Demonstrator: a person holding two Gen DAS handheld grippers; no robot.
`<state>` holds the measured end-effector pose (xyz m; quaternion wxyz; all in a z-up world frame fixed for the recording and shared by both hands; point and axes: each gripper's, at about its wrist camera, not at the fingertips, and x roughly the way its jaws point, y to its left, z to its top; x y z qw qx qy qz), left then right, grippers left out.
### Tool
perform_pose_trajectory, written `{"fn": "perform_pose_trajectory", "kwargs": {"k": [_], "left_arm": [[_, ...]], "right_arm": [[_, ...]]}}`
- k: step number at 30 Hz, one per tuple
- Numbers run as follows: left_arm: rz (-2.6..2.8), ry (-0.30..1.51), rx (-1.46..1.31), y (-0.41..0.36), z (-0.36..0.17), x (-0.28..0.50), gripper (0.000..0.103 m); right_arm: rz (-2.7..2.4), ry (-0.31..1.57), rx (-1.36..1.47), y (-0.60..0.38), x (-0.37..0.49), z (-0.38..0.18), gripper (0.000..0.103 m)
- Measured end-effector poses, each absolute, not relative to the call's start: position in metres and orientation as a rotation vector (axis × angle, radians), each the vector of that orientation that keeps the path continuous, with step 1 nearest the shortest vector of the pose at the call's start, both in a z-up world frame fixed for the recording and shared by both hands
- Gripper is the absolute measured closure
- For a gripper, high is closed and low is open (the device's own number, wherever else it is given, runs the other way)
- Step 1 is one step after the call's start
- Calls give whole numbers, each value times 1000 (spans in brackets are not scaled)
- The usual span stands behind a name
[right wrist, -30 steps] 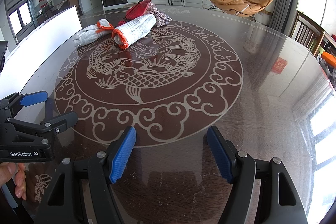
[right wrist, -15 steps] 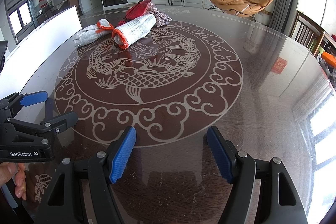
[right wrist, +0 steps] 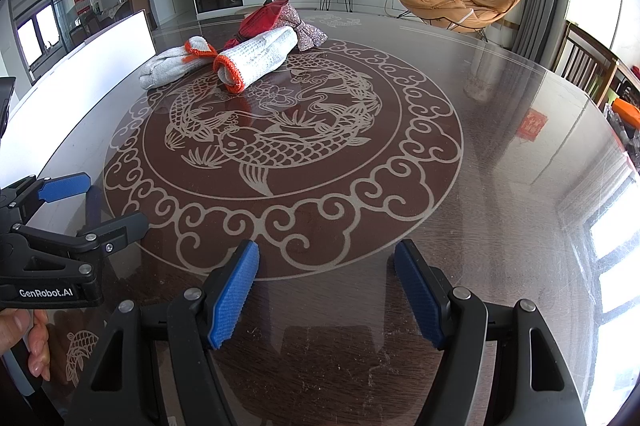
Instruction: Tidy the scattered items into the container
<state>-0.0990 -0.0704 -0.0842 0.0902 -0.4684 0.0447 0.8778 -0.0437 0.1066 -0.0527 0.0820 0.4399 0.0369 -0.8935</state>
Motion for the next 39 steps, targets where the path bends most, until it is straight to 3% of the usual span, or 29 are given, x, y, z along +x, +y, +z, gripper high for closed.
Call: {"fn": "perform_pose_trajectory", "kwargs": {"k": [39], "left_arm": [[2624, 121, -1400, -73, -83, -95, 0]], "right_arm": [[-2630, 69, 1287, 106, -48, -52, 30]]}}
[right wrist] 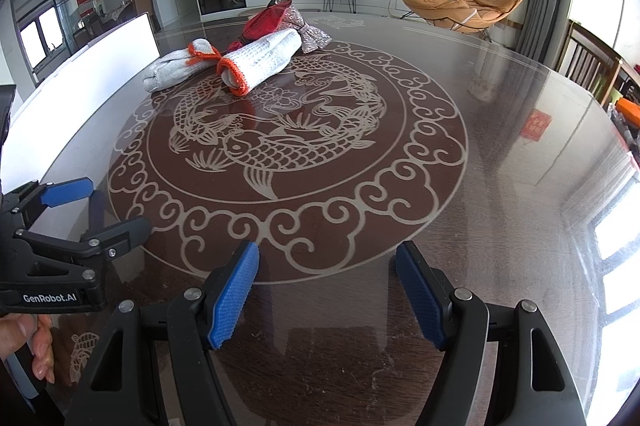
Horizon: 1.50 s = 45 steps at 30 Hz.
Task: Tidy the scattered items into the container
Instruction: 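Move the right tool to the white glove with red cuff and close on it, then close the left tool on the other white glove while the right tool holds its glove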
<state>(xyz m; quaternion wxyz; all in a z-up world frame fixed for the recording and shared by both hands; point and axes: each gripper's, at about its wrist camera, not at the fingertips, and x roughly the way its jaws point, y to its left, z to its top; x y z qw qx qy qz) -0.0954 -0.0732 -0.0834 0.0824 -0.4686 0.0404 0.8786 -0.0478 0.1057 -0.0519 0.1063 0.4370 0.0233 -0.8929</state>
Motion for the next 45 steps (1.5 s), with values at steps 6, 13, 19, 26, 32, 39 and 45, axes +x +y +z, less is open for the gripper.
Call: {"fn": "perform_pose_trajectory", "kwargs": {"k": [6, 13, 19, 26, 32, 39, 45], "left_arm": [[2635, 5, -1374, -91, -80, -78, 0], [2613, -78, -1335, -99, -77, -75, 0], [2630, 6, -1369, -91, -80, -79, 0], [2647, 94, -1408, -86, -83, -83, 0], [2628, 129, -1409, -85, -84, -86, 0], [2578, 399, -1268, -106, -54, -148, 0], [2498, 373, -1310, -127, -35, -234, 0]], "right_arm": [[-2476, -270, 1229, 87, -107, -29, 30], [-2488, -303, 1332, 27, -204, -32, 30], [-2519, -199, 1379, 23, -236, -44, 71], [-2512, -122, 1350, 42, -220, -40, 74], [-2505, -91, 1321, 71, -176, -39, 74], [-2538, -14, 1274, 101, -121, -40, 74], [-2561, -45, 1232, 108, -113, -45, 74]]}}
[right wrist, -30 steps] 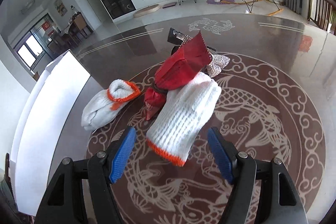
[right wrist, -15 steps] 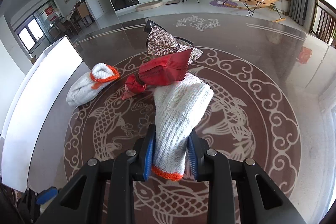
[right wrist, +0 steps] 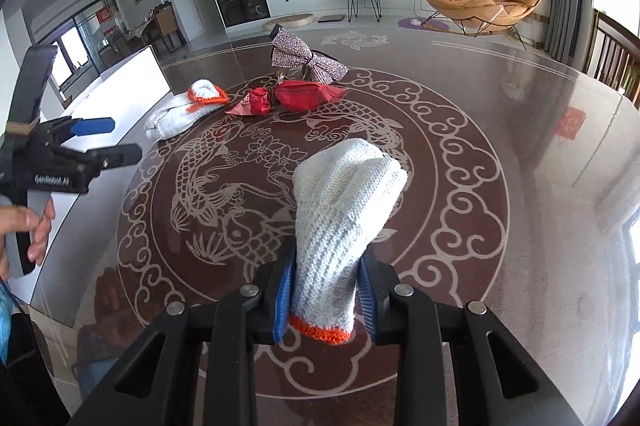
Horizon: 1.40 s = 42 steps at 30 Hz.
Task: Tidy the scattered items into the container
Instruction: 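Close the left tool on the other white glove while the right tool holds its glove, then carry both gloves over the white box and open both tools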
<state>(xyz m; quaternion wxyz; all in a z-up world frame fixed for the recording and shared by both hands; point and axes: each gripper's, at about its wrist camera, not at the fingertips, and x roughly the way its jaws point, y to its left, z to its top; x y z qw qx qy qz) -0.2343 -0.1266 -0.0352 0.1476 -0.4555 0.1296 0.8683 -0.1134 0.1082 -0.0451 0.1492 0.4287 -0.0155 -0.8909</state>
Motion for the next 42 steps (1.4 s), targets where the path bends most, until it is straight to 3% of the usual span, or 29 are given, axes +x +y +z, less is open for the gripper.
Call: {"fn": "perform_pose_trajectory", "kwargs": {"k": [7, 13, 15, 16, 17, 18, 27, 38, 42], "left_arm": [[2391, 648, -1269, -87, -53, -272, 0], [2318, 633, -1278, -72, -66, -283, 1], [2331, 603, -1281, -73, -62, -283, 38], [2346, 597, -1290, -75, -60, -282, 48], [2365, 586, -1295, -77, -58, -282, 72], [2371, 546, -1300, -81, -54, -281, 77], [2385, 421, -1289, -74, -34, -200, 80], [2406, 36, -1302, -94, -35, -99, 80], [2393, 98, -1332, -100, -34, -114, 79]], "right_arm": [[-2564, -100, 1212, 113, -114, -49, 73], [-2549, -137, 1217, 117, -115, -50, 72], [-2547, -145, 1219, 117, -115, -50, 71], [-2547, -146, 1220, 117, -115, -50, 71], [-2548, -144, 1221, 116, -115, -50, 71], [-2549, -139, 1221, 116, -115, -50, 71], [-2546, -208, 1205, 123, -111, -49, 72], [-2462, -455, 1227, 156, -48, -44, 72], [-2455, -493, 1227, 160, -35, -41, 72]]}}
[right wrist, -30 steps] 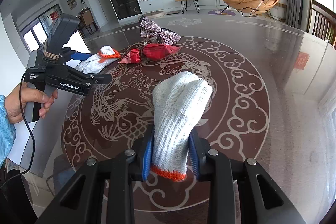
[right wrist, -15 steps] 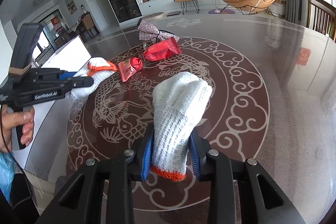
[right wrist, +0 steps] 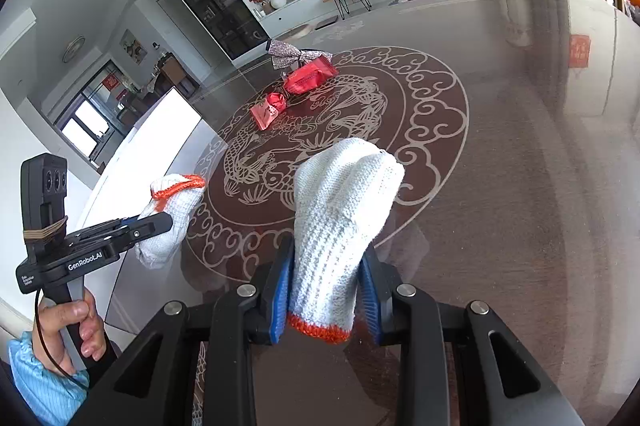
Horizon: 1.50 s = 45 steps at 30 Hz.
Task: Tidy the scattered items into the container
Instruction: 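Carry both gloves over the white box and open both tools, then bring both open tools back over the table toward the red snack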
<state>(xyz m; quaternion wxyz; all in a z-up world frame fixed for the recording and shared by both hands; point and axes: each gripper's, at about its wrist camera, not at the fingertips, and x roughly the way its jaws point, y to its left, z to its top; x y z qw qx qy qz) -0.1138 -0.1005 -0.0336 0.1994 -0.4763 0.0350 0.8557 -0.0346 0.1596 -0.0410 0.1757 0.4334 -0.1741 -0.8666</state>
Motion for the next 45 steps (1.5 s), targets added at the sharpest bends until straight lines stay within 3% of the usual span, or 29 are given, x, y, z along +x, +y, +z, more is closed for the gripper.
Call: {"fn": "perform_pose_trajectory", "kwargs": {"k": [6, 15, 26, 30, 38, 40, 41, 42, 43, 44, 45], "left_arm": [[2396, 119, -1285, -105, -11, -114, 80], [2433, -146, -1350, -146, -18, -50, 80], [2874, -239, -1258, -366, 103, -45, 80], [2954, -357, -1355, -438, 91, -64, 80], [2913, -456, -1577, -481, 31, -99, 79], [2907, -451, -1648, -482, 22, -110, 75], [2909, -451, -1691, -484, 17, -113, 66], [2922, -465, -1699, -485, 15, -115, 49], [2944, -477, -1695, -487, 14, -114, 39], [2971, -481, -1688, -489, 15, -112, 21], [2997, -477, -1678, -489, 16, -110, 15]], "right_arm": [[-2423, -522, 1212, 155, -22, -35, 72], [-2282, -388, 1219, 86, -6, -21, 72], [-2040, -6, 872, -152, -38, 108, 72], [-1955, 110, 815, -253, -58, 128, 72], [-1907, 270, 984, -367, -107, 60, 70], [-1912, 277, 1059, -377, -120, 45, 66], [-1912, 281, 1099, -375, -131, 38, 55], [-1911, 270, 1119, -375, -136, 35, 49], [-1910, 256, 1124, -374, -140, 35, 44], [-1920, 236, 1110, -370, -141, 38, 43], [-1924, 213, 1093, -367, -142, 41, 43]]}}
